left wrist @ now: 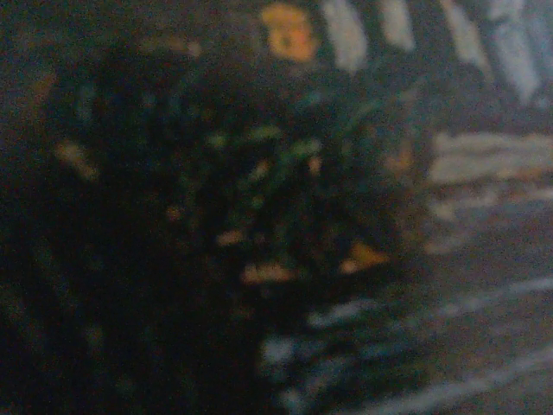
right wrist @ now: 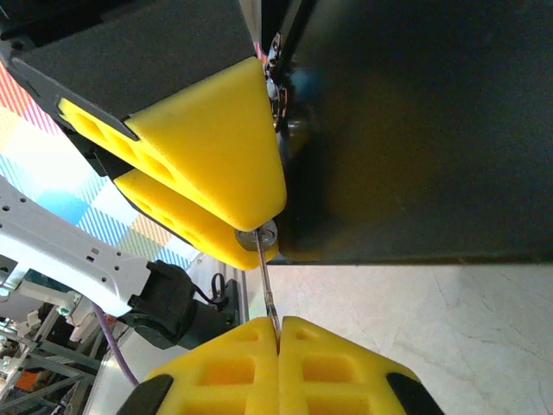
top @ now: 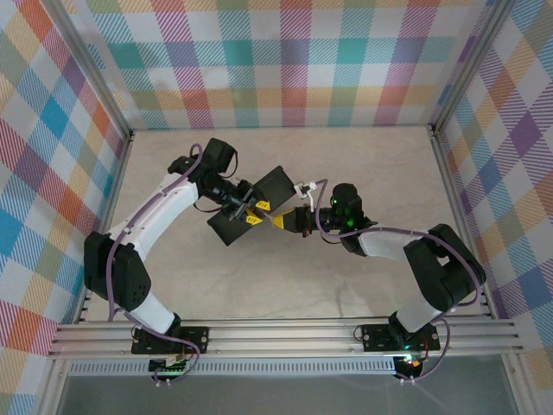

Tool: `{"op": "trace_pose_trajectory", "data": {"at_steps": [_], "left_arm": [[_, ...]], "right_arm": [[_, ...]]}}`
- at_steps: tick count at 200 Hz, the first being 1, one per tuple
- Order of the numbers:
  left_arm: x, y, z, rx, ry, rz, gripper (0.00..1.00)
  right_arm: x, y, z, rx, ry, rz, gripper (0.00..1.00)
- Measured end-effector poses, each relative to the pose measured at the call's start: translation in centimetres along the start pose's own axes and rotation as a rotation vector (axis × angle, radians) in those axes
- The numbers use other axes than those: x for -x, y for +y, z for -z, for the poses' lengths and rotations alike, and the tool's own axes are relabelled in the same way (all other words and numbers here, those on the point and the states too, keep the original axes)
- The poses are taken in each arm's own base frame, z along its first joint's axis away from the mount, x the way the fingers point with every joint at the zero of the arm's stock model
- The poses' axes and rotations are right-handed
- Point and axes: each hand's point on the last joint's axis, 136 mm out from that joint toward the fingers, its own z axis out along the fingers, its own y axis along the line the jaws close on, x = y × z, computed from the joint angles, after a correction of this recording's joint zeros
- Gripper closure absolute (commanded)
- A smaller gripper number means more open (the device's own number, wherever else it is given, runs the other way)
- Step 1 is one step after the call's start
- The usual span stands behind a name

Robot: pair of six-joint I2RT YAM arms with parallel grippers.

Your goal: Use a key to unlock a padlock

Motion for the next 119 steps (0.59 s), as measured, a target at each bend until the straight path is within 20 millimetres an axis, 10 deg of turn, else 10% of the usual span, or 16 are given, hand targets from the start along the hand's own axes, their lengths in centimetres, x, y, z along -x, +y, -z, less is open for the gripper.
{"op": "trace_pose_trajectory", "data": {"at_steps": [119], "left_arm": [[0.3,0.4,0.2,0.015,-0.012,0.001,1.00]], "right_arm": [[0.1,0.1,-1.0,-0.009,-0.011,0.007,0.98]]}}
